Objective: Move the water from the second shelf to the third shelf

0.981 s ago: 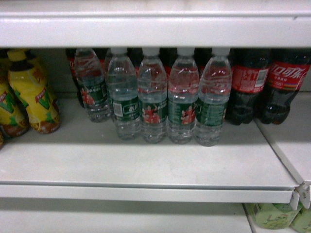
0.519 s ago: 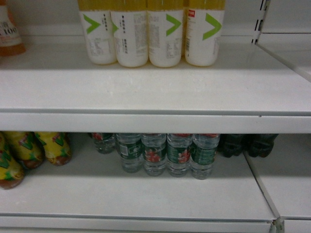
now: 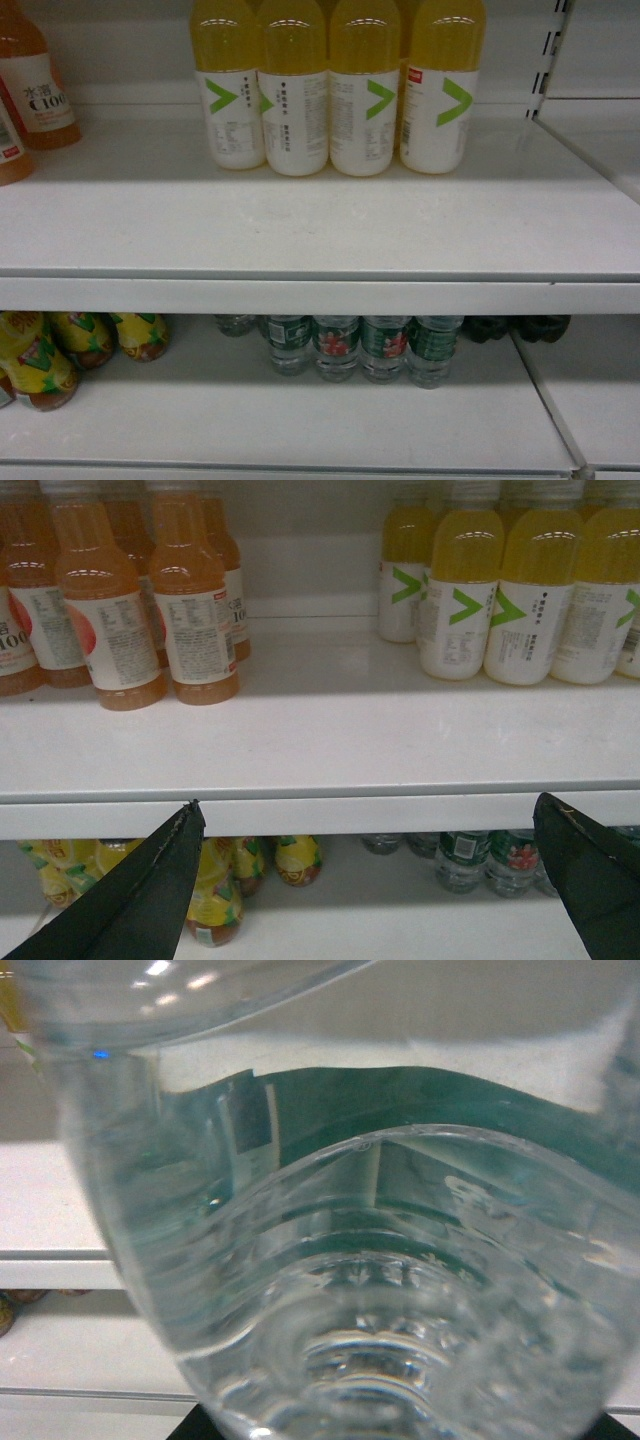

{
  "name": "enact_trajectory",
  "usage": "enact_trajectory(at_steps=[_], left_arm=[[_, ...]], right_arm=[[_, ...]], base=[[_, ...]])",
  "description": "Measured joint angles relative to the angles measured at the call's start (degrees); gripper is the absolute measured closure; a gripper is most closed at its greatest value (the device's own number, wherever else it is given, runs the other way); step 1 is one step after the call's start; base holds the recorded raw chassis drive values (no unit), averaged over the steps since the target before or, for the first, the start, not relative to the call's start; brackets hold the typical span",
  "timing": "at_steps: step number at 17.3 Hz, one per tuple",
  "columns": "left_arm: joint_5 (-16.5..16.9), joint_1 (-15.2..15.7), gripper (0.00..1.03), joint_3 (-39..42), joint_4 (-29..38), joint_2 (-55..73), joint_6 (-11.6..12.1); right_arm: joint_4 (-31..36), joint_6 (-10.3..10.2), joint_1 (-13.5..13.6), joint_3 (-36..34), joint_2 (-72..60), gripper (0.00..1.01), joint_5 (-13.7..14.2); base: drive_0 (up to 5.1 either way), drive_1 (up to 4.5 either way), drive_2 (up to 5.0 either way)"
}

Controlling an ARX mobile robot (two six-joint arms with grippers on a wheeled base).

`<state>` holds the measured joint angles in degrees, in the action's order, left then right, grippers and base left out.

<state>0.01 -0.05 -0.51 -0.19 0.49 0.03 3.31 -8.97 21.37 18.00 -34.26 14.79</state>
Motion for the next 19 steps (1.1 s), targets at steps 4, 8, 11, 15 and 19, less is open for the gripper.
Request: enact_trajectory(at_steps=[4, 8, 11, 15, 19], left_arm=[[0.0, 0.0, 0.05, 0.0, 0.02, 0.0, 0.0], [-0.02, 0.0, 0.05, 0.0, -0.07, 0.0, 0.0], [-0.02, 0.0, 0.05, 0.0, -0.02, 0.0, 0.0], [-0.02, 0.0, 0.05, 0.0, -0.02, 0.0, 0.0], [-0.07, 0.0, 0.05, 0.0, -0.11, 0.0, 0.0]], right_arm=[[0.02, 0.0, 0.02, 0.0, -0.09, 0.62, -0.02], [0.11, 0.0, 0.0, 0.0, -0.07, 0.62, 0.0], [0.04, 0.0, 0.02, 0.0, -0.09, 0.62, -0.02], [-0.02, 0.0, 0.02, -0.02, -0.13, 0.62, -0.07], [0.09, 0.0, 0.0, -0.02, -0.11, 0.62, 0.02]], base=[[-4.9, 2.5, 2.5], [-5.0, 2.44, 2.4], [-4.9, 2.55, 2.6], [-5.0, 2.42, 2.4], [-5.1, 2.4, 2.4]])
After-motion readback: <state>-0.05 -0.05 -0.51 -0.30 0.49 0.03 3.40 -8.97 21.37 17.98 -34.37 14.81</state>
